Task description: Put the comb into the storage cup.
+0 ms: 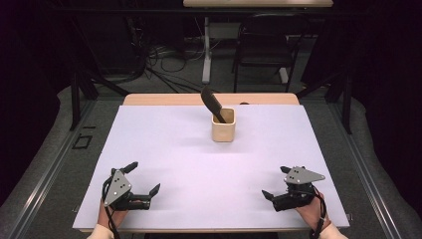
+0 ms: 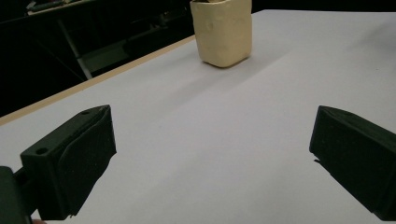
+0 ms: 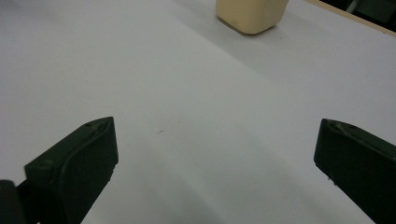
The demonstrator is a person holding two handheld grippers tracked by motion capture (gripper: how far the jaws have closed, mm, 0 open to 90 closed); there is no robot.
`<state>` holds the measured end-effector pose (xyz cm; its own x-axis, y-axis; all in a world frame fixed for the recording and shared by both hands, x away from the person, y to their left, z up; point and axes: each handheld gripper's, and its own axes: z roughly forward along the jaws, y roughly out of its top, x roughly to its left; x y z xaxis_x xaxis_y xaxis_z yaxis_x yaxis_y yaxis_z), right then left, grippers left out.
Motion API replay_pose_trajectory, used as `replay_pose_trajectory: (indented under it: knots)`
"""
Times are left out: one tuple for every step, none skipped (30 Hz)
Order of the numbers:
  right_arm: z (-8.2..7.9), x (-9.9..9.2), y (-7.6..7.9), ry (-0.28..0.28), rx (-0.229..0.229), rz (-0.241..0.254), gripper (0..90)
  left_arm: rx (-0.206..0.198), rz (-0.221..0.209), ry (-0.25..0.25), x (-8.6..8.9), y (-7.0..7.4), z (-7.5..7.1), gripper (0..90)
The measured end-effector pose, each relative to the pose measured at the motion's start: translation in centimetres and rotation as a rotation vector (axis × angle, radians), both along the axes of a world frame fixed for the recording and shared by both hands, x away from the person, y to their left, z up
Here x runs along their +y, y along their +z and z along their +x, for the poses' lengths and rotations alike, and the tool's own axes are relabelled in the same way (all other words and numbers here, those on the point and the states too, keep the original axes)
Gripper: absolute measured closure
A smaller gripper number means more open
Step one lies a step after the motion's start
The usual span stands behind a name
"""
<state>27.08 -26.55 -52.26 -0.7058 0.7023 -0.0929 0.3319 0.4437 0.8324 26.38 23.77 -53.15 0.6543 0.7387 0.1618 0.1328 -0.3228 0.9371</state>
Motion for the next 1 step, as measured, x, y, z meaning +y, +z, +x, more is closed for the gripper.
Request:
replay_pose_trajectory:
  knots:
    - [0.00,0.01,0.00,-0.002,-0.003,0.002,0.0,0.001,-0.004,0.003,0.02,-0.02,0.01,0.5]
